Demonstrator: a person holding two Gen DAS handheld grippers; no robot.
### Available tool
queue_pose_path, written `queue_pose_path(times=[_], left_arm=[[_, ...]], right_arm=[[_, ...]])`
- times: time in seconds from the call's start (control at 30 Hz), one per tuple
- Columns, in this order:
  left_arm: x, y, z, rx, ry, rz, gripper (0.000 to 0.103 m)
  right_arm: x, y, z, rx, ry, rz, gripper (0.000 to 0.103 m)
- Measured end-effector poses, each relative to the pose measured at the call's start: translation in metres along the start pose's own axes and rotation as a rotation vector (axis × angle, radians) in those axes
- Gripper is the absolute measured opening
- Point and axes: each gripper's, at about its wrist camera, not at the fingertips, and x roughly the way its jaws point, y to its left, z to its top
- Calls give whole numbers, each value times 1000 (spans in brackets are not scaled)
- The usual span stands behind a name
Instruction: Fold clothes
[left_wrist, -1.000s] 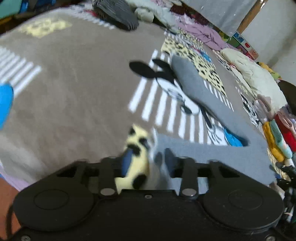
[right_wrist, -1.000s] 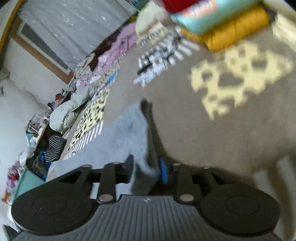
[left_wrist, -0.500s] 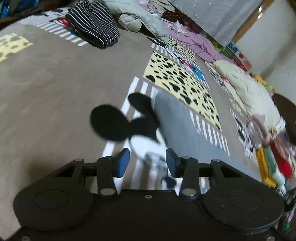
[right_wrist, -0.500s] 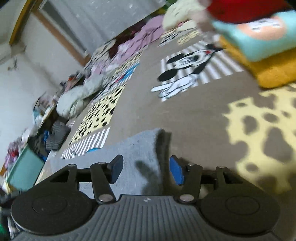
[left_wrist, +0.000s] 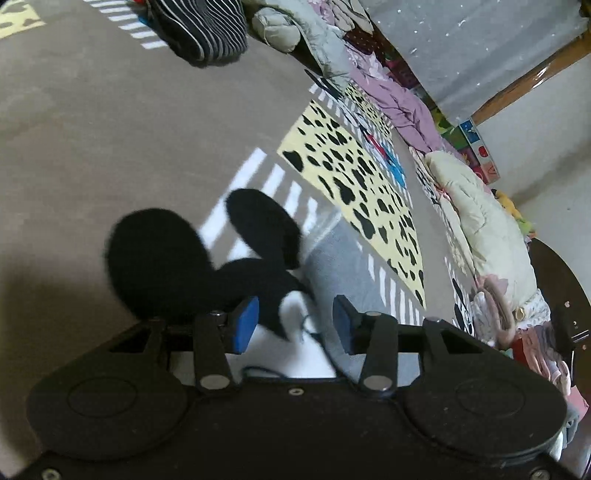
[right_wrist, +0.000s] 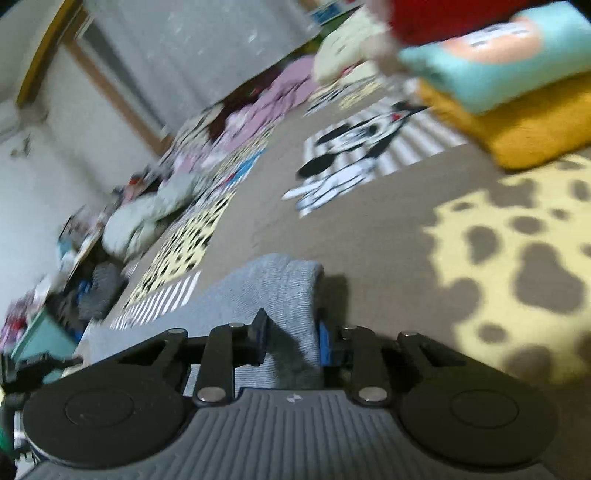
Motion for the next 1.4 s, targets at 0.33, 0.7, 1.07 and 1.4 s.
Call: queue_pose_path(times=[0.33, 0.7, 1.07, 1.4], left_arm=[[27, -23, 7, 32, -31, 15, 49], [31, -60, 2, 220, -2, -34, 10], [29, -32, 18, 131, -12, 189, 48], [32, -42, -3, 274, -23, 100, 9]], right_arm=[[-18, -6, -10, 10, -92, -123, 27], [-16, -45, -7, 164, -67, -18, 34], [-9, -23, -9, -16, -46, -69, 33], [-12, -29, -6, 17, -56, -36, 44]])
